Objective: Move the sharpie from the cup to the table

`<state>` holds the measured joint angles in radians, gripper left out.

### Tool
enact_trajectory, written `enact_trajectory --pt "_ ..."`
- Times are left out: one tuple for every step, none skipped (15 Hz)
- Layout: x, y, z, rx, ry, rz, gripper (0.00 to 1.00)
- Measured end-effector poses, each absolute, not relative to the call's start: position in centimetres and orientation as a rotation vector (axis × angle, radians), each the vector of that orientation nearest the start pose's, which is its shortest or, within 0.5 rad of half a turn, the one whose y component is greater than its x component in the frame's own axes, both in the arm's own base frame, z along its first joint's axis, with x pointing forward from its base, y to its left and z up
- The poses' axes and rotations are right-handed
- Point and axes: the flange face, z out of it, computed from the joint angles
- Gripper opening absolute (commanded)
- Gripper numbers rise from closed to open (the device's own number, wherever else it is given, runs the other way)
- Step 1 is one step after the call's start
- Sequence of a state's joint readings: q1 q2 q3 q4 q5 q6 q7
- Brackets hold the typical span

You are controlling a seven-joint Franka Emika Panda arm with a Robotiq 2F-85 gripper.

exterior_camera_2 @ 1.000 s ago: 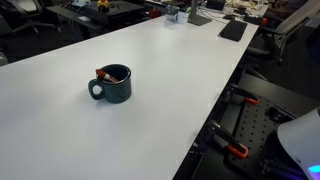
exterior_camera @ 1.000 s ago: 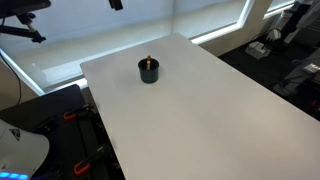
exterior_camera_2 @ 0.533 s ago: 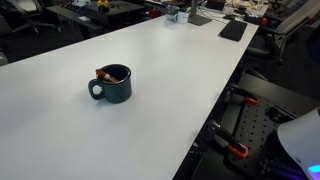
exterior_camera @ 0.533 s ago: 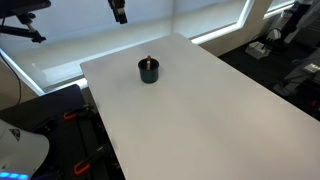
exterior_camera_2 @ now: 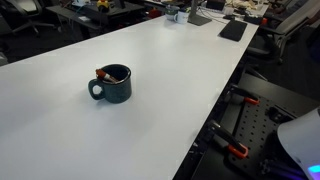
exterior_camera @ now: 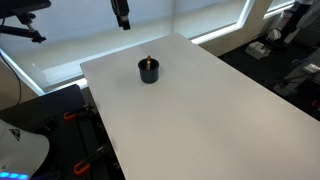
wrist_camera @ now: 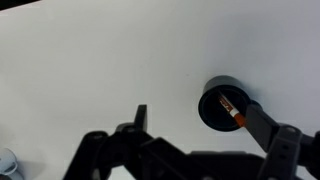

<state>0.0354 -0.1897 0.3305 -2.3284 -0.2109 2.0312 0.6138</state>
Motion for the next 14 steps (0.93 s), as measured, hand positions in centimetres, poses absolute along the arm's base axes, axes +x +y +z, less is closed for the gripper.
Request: enact_trajectory --pt "44.0 15.8 40.3 -3.404 0.258 -0.014 1.0" --pt "44.0 15.7 40.3 -3.405 0.257 -0.013 1.0" --pt "44.0 15.7 40.1 -3.408 0.256 -0.009 1.0" --pt "44.1 15.7 39.7 -3.418 0.26 -0.005 1.0" --pt "44.3 15.8 39.2 -3.431 0.271 -0.003 1.0" --pt "44.6 16.0 38.6 -3.443 0.288 -0.002 1.0" --pt "45.1 16.4 38.0 -3.457 0.303 -0.011 1.0" --pt "45.7 16.9 37.4 -3.47 0.323 -0.026 1.0" --pt "46.4 17.6 36.8 -3.481 0.345 -0.039 1.0" --pt "47.2 18.4 36.1 -3.485 0.364 -0.047 1.0" --pt "47.9 19.1 35.5 -3.485 0.372 -0.045 1.0" --pt "48.5 19.5 34.9 -3.482 0.38 -0.037 1.0" --pt "48.9 19.8 34.6 -3.48 0.378 -0.029 1.0" --pt "49.1 19.8 34.4 -3.479 0.378 -0.024 1.0"
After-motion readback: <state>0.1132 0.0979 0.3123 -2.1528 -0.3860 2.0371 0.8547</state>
